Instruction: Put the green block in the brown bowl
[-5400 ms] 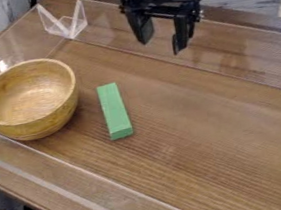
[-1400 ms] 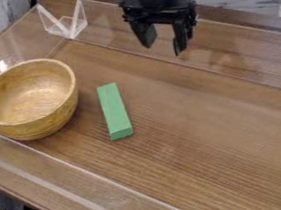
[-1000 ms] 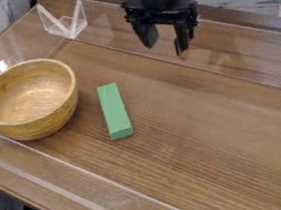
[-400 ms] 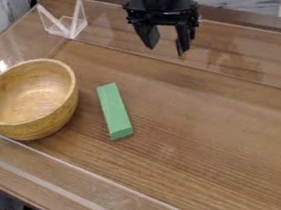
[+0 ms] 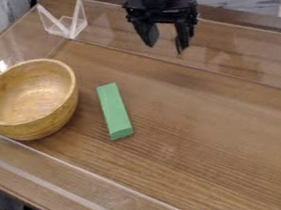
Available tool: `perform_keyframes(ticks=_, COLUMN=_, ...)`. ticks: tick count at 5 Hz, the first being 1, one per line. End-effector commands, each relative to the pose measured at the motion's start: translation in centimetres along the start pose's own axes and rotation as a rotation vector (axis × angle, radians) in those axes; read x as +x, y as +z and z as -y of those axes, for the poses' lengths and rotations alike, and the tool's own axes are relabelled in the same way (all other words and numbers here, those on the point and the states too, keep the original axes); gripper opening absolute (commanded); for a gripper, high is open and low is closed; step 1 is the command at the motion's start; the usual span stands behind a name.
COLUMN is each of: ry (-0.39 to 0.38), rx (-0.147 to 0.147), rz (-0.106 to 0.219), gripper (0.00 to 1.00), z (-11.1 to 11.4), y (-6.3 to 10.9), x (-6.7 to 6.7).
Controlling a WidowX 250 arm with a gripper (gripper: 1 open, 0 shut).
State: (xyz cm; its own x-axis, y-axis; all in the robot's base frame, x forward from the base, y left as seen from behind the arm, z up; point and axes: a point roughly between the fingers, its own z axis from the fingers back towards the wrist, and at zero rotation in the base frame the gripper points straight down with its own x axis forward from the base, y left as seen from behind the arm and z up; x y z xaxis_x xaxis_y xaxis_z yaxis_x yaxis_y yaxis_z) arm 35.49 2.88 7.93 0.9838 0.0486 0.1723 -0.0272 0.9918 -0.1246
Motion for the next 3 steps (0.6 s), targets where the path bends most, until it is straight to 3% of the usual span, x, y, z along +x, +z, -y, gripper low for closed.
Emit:
perform_keyframes(ticks=1, ry=0.005, rx=0.008, rz=0.077, gripper=1.0, z=-0.47, y=1.73, x=1.87)
perform_keyframes(ticks=3, ry=0.014, rx=0.006, rz=0.078, gripper=1.0, z=-0.72, y=1.41, x=2.2)
